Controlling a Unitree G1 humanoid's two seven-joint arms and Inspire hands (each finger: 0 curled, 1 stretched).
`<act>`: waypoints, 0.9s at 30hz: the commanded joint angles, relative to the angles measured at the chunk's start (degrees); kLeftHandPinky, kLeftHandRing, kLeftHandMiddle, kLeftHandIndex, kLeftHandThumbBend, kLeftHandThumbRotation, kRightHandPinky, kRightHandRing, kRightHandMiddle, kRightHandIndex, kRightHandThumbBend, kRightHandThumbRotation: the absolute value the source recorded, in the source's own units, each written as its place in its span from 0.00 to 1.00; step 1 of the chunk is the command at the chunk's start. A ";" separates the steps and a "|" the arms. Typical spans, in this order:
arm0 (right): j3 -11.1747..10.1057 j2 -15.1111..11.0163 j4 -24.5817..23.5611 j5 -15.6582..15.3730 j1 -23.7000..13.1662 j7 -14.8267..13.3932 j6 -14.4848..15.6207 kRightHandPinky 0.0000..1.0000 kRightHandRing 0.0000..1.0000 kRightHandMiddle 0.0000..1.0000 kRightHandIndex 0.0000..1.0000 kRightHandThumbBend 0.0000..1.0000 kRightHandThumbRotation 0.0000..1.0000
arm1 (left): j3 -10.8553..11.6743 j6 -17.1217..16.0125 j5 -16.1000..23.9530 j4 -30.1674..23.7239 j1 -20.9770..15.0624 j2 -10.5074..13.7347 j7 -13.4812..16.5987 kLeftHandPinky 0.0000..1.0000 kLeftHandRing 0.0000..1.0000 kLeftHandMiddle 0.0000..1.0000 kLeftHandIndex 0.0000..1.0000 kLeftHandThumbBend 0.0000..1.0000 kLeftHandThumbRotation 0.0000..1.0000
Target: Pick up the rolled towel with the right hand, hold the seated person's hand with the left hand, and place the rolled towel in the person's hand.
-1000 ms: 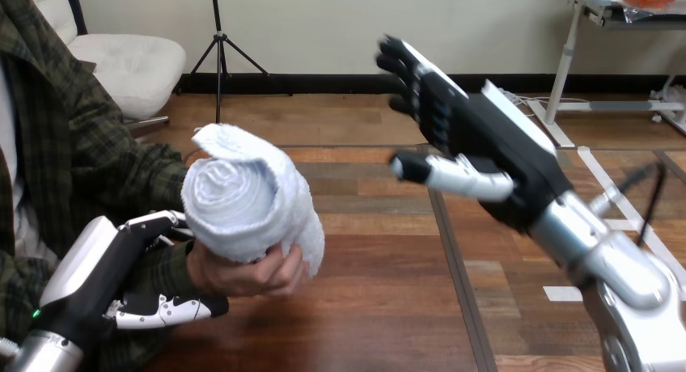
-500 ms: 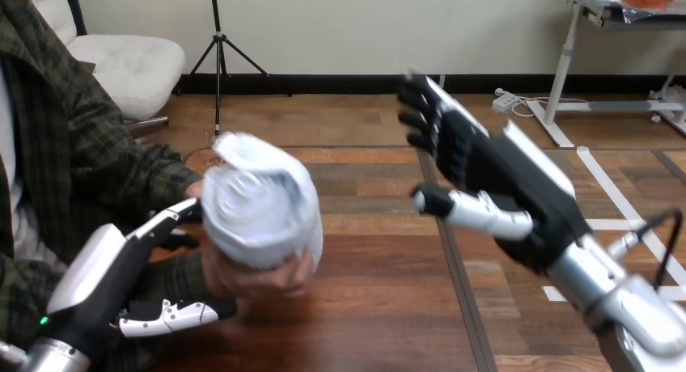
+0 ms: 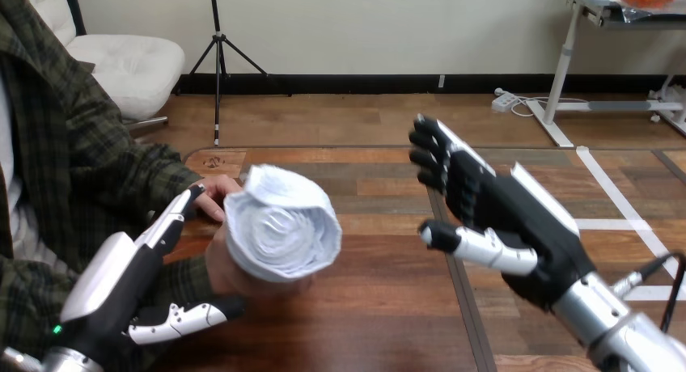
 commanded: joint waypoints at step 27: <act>-0.50 1.77 13.77 -0.03 3.28 -0.54 -12.01 0.97 1.00 1.00 1.00 1.00 0.54 | -2.40 -13.28 6.72 6.30 -4.24 -7.40 12.96 1.00 1.00 1.00 1.00 1.00 0.82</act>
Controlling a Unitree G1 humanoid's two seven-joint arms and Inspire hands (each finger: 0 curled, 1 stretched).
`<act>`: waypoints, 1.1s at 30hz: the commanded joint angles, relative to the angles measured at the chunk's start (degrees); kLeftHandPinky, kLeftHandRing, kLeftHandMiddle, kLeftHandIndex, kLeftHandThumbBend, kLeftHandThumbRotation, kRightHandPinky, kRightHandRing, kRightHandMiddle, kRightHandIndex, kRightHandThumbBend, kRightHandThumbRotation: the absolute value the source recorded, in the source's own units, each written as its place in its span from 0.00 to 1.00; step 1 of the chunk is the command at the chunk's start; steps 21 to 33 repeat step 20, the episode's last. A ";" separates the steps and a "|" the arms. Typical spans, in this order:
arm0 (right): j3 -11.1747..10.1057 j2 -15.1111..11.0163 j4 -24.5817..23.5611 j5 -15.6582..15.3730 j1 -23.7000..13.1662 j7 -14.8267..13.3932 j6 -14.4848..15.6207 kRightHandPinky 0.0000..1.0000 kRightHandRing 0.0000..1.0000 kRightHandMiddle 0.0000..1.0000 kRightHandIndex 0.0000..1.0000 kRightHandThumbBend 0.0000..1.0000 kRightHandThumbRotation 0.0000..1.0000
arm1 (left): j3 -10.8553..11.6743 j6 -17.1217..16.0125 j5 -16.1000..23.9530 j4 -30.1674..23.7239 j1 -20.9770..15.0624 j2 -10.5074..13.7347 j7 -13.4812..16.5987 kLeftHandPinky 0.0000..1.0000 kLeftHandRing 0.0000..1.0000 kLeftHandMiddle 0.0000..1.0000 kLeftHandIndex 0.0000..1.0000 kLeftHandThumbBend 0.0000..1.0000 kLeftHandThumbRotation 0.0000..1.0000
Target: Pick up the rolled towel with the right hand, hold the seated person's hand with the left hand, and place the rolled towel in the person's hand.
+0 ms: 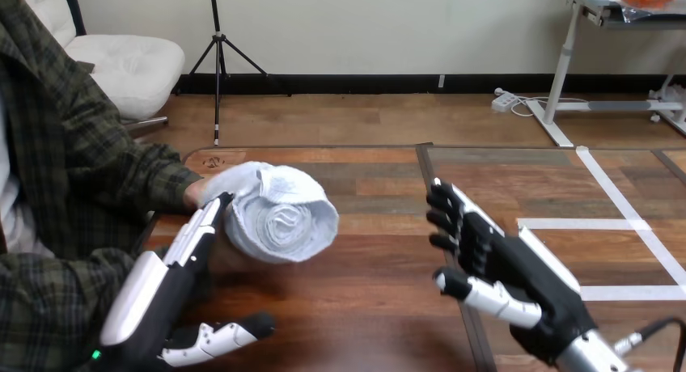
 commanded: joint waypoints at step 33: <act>-0.35 1.76 5.89 -1.45 -2.41 -3.50 -5.11 0.95 1.00 0.99 1.00 1.00 0.56 | -2.18 -6.25 -2.34 3.70 -6.96 -4.79 -0.23 1.00 1.00 1.00 1.00 1.00 0.77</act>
